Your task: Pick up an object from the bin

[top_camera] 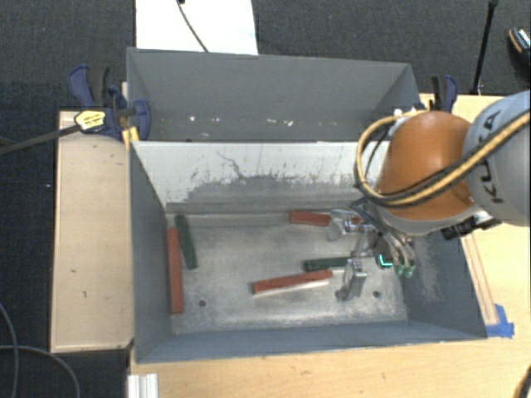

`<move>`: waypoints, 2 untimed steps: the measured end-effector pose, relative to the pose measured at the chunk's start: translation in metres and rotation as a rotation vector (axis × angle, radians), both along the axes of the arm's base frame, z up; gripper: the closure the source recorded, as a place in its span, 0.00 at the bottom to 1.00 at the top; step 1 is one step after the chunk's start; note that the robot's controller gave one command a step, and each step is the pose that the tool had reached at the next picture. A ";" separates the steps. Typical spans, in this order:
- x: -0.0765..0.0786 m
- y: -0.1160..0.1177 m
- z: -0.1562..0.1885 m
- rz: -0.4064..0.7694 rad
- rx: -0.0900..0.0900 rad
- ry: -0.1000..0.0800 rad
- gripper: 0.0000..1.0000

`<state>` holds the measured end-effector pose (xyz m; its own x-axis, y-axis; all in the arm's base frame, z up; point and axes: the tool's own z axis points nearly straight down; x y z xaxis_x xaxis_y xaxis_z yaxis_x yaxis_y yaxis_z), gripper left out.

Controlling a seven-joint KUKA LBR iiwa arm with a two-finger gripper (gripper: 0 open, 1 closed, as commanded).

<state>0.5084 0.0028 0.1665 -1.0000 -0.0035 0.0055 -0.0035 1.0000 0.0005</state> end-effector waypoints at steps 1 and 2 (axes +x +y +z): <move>0.040 0.018 -0.097 0.070 0.001 0.000 0.00; 0.041 0.017 -0.093 0.068 0.000 -0.006 1.00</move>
Offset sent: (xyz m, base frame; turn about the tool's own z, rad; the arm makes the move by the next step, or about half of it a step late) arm 0.0411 0.0169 -0.0937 -0.0720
